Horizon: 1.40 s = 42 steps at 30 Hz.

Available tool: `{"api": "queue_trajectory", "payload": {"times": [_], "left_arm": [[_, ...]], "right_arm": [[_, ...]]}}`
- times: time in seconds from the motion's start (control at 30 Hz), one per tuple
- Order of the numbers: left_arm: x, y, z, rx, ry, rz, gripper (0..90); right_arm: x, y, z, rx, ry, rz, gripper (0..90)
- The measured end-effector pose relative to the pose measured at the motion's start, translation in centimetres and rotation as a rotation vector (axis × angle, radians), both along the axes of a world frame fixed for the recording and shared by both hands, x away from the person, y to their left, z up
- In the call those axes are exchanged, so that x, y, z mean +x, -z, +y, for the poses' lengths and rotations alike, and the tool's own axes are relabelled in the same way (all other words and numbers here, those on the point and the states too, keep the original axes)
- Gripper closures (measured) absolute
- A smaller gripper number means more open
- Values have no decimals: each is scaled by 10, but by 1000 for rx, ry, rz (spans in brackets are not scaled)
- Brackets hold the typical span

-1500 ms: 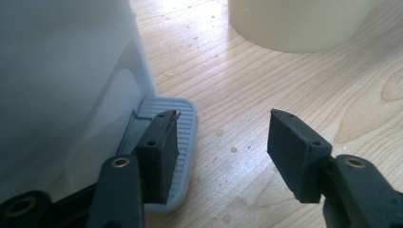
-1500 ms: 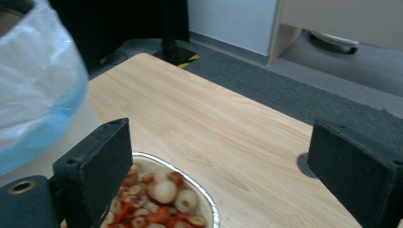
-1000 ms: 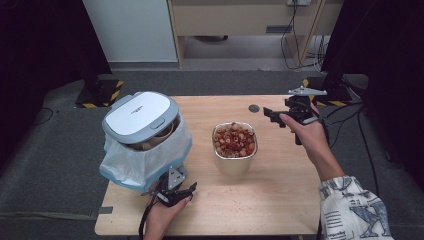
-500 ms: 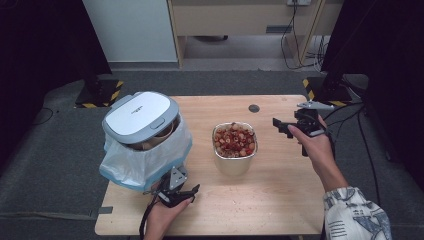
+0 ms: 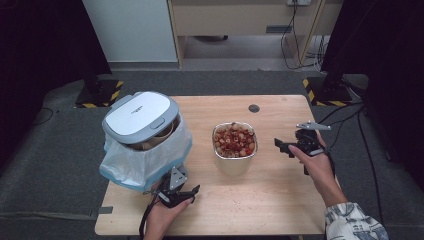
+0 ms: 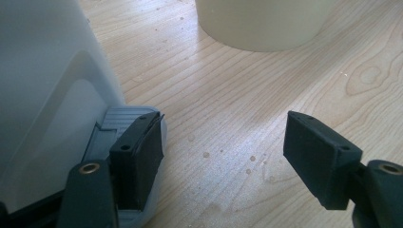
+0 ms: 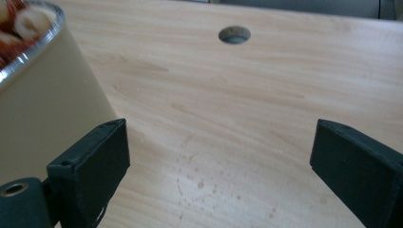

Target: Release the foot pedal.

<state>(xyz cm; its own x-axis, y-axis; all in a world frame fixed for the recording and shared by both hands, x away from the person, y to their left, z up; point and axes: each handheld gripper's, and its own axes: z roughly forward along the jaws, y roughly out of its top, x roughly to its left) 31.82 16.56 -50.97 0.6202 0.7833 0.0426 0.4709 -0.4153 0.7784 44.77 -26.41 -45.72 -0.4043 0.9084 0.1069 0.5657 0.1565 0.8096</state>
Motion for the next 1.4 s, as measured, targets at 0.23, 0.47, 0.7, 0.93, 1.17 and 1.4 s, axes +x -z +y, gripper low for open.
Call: {"api": "queue_trajectory", "payload": {"times": [0.23,0.47,0.7,0.93,1.17,1.4], "left_arm": [[0,1,-1,7,6,3,280],[0,1,-1,10,9,7,278],[0,2,-1,15,11,6,272],[0,2,-2,19,12,2,265],[0,2,-1,19,10,1,265],[0,2,-2,21,12,0,264]], "right_arm": [[-7,21,-4,-4,9,46,68],[-3,42,-11,-25,87,91,74],[-2,61,-11,-64,112,151,66],[-2,70,-1,-98,108,176,59],[-8,81,11,-166,114,129,33],[-13,83,14,-162,132,116,16]]}}
